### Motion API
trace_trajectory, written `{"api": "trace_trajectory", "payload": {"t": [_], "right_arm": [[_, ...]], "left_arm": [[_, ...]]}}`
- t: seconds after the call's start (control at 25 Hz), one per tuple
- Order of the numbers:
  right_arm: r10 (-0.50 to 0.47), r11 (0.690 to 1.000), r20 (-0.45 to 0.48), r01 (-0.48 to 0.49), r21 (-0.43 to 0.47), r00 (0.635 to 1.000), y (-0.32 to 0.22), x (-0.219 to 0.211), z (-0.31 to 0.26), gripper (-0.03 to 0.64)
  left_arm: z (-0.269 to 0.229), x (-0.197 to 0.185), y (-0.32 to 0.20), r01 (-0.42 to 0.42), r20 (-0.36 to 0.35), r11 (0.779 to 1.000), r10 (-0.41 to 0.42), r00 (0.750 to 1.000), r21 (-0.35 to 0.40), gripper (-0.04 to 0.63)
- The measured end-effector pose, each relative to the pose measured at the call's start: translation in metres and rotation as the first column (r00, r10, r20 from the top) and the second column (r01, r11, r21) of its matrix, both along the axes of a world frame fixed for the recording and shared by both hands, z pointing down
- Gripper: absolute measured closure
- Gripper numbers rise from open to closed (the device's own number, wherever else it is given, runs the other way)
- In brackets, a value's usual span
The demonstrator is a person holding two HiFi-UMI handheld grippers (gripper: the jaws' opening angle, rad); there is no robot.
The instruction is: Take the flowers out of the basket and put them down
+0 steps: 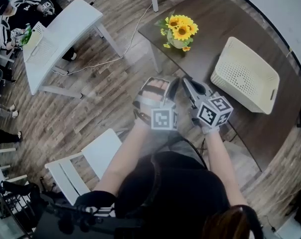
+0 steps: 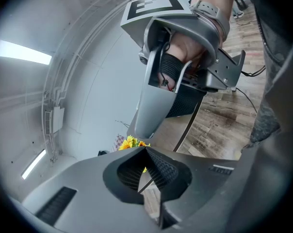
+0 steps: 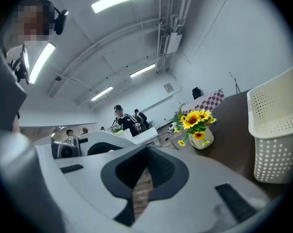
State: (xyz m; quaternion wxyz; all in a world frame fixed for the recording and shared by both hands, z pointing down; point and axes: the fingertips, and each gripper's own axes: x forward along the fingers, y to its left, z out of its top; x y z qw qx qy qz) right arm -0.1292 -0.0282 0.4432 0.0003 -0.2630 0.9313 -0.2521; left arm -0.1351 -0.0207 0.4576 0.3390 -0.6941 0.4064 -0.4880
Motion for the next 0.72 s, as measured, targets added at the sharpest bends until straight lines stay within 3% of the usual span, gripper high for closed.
{"api": "trace_trajectory", "payload": {"t": [0.72], "right_arm": [[-0.018,1.000,0.020,0.019,-0.025,1.000,0.027,0.009,0.009,0.617]], "left_arm": [[0.004,0.013,0.023,-0.005,0.000,1.000,0.005,1.000,-0.016,0.592]]}}
